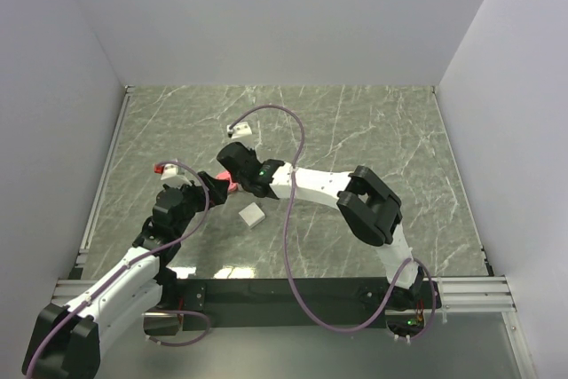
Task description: Insert the plug
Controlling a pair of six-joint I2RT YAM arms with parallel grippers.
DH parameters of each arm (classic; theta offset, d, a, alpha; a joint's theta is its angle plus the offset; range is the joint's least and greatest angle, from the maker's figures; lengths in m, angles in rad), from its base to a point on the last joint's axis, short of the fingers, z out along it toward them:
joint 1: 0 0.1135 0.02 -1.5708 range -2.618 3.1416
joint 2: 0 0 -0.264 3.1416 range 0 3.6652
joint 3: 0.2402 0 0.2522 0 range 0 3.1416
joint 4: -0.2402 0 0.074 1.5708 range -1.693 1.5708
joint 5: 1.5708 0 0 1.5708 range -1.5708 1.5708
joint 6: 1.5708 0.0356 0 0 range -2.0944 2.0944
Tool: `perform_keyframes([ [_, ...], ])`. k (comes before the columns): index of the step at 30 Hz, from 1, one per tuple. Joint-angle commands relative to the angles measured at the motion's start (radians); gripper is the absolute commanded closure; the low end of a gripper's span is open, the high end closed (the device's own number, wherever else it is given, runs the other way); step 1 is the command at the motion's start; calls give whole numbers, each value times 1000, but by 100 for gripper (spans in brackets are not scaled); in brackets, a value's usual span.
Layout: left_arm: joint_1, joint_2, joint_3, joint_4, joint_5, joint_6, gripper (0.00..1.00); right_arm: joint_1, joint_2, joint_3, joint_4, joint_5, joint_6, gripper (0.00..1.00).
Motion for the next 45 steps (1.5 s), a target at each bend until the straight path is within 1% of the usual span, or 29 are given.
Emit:
perform_keyframes([
  [1,6,-9,-10,34,16,6,1,27,212,-151,-327,-193,49,100],
  [11,11,-9,-14,45,25,6,1,59,284,-157,-357,-205,64,100],
  [23,12,-22,-20,50,27,5,1,106,331,-187,-370,-204,109,100],
  [30,14,-14,-17,50,25,5,0,110,313,-215,-351,-194,109,100],
  [37,14,-14,-14,45,20,6,1,50,216,-189,-296,-233,80,100],
  [40,14,-18,-10,42,19,8,1,-2,161,-187,-237,-285,61,100],
  [41,12,-23,-7,42,17,9,1,-37,129,-192,-217,-332,52,100],
  [45,14,-51,-7,33,10,17,0,-110,55,-230,-129,-412,32,100],
])
